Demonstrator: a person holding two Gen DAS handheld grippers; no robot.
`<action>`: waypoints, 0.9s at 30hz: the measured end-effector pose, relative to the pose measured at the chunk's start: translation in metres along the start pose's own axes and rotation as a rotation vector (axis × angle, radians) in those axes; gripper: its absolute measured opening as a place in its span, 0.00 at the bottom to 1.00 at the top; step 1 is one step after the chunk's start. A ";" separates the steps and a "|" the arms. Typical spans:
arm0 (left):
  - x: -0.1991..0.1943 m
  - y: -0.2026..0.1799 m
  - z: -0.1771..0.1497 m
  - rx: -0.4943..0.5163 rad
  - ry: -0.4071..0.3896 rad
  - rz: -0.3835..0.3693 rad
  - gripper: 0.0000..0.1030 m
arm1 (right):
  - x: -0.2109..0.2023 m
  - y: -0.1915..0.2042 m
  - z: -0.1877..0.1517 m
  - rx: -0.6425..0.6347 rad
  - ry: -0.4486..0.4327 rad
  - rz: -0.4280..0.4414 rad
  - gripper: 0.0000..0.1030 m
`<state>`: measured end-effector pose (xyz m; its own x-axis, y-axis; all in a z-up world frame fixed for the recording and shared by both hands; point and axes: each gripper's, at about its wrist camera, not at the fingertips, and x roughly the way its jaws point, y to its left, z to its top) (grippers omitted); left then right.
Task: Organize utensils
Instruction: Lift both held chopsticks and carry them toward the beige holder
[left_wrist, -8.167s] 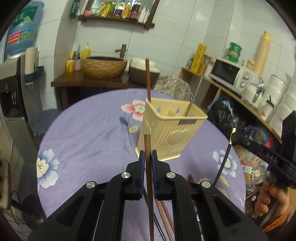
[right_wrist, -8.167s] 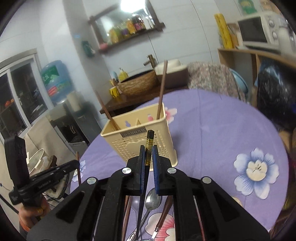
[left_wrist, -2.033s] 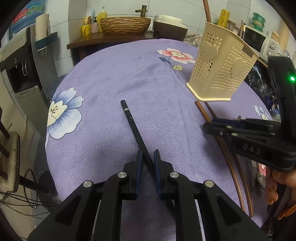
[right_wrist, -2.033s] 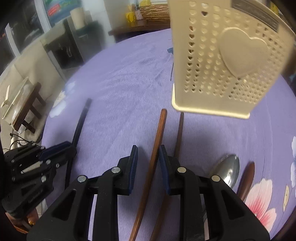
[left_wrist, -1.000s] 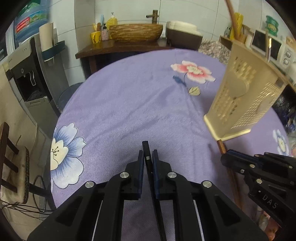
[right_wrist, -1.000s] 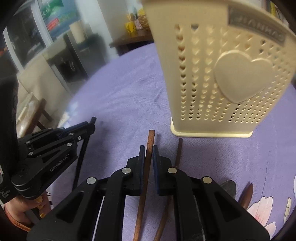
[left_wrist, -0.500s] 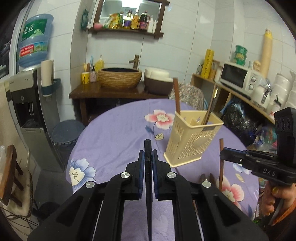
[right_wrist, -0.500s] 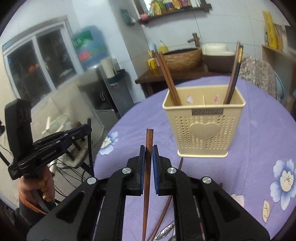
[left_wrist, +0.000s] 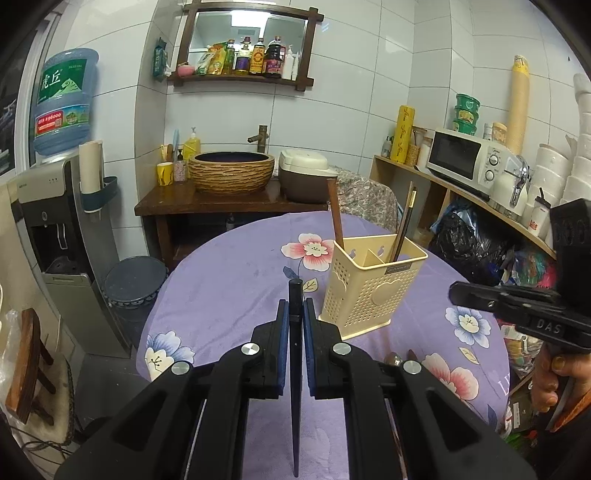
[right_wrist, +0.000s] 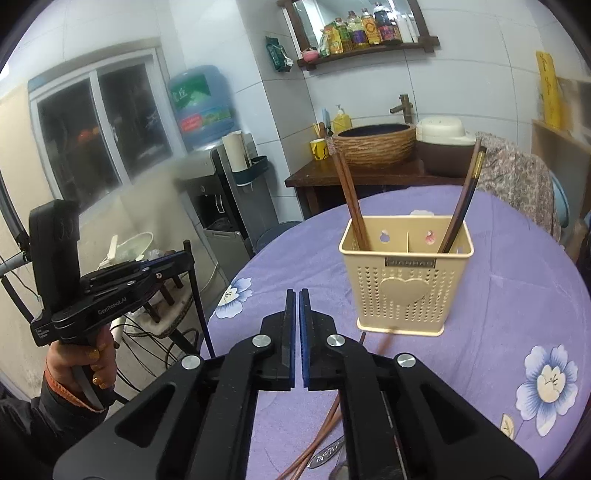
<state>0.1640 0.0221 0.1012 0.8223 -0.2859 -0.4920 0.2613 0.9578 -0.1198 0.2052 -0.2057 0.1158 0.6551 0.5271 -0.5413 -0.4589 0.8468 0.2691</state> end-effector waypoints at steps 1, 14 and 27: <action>0.000 0.000 0.000 0.000 -0.003 0.000 0.09 | 0.003 -0.002 -0.002 0.003 -0.005 -0.020 0.03; -0.002 -0.003 0.000 0.000 -0.011 -0.001 0.09 | 0.043 -0.104 -0.052 0.305 0.137 -0.224 0.32; 0.001 -0.007 0.003 0.019 -0.006 -0.009 0.09 | 0.104 -0.146 -0.085 0.393 0.310 -0.329 0.23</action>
<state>0.1647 0.0146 0.1040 0.8230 -0.2951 -0.4854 0.2786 0.9543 -0.1079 0.2893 -0.2812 -0.0472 0.4925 0.2367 -0.8375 0.0335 0.9565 0.2900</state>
